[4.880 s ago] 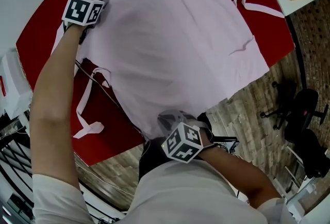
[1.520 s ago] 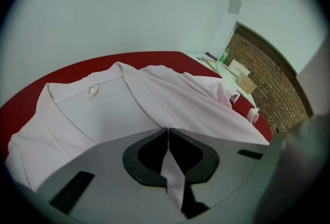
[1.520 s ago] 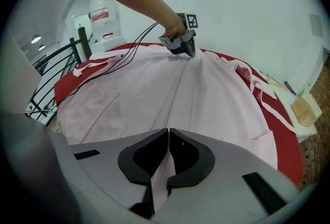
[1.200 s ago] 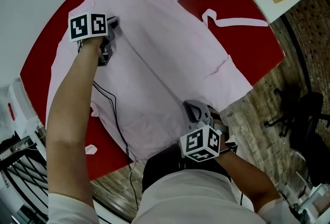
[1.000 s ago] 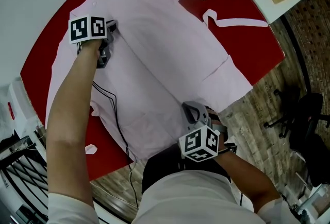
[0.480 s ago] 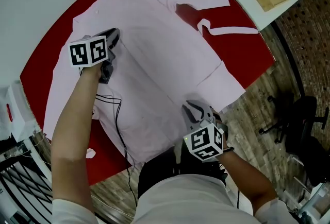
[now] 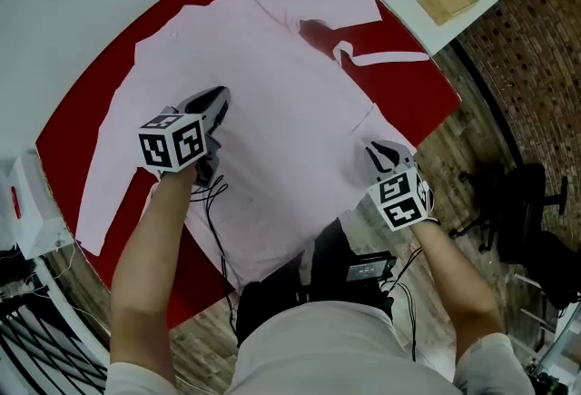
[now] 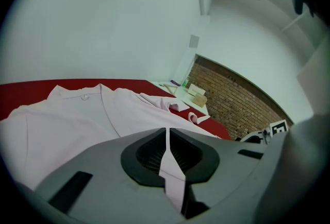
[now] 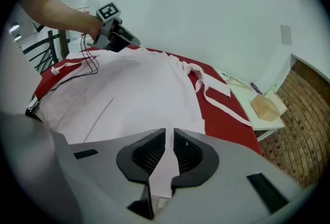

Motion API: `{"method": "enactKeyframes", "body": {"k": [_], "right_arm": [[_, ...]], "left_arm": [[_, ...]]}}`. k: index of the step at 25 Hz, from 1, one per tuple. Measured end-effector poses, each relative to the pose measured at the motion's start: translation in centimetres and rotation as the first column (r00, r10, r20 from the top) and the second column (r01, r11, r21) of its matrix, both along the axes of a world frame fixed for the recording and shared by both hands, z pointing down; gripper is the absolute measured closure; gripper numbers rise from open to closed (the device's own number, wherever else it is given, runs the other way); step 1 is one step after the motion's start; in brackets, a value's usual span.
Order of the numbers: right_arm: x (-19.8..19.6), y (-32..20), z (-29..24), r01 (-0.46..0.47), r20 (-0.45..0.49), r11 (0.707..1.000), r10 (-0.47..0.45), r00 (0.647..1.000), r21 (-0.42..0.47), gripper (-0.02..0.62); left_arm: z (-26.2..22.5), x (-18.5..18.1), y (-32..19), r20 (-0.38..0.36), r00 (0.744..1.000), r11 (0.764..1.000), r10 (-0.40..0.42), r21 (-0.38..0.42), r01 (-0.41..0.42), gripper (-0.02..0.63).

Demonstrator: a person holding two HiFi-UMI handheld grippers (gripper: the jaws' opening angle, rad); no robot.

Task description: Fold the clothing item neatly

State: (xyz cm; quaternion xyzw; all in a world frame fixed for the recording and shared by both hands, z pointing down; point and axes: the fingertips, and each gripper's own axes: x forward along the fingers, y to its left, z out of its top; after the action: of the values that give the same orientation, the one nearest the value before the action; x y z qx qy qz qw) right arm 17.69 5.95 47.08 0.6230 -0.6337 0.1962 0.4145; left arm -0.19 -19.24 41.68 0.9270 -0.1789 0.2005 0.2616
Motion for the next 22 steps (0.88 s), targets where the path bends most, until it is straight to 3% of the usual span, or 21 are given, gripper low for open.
{"method": "enactKeyframes", "body": {"k": [8, 13, 19, 22], "right_arm": [[6.9, 0.5, -2.6, -0.090, -0.038, 0.996, 0.091, 0.995, 0.009, 0.552], [11.8, -2.3, -3.0, -0.087, -0.071, 0.996, 0.088, 0.994, 0.016, 0.552], [17.5, -8.0, -2.5, -0.059, -0.039, 0.998, 0.060, 0.997, 0.021, 0.552], [20.1, -11.9, -2.0, -0.067, 0.026, 0.997, 0.066, 0.997, 0.048, 0.552]], "left_arm": [[-0.3, 0.5, 5.5, -0.015, 0.998, 0.998, 0.058, -0.011, -0.058, 0.591], [-0.1, 2.3, 6.5, -0.003, 0.998, 0.997, 0.069, 0.020, -0.069, 0.591], [0.5, 5.0, 5.8, -0.005, 1.000, 1.000, 0.008, 0.011, -0.008, 0.591], [1.1, 6.8, 5.1, 0.002, 1.000, 1.000, -0.029, 0.006, 0.029, 0.591]]}}
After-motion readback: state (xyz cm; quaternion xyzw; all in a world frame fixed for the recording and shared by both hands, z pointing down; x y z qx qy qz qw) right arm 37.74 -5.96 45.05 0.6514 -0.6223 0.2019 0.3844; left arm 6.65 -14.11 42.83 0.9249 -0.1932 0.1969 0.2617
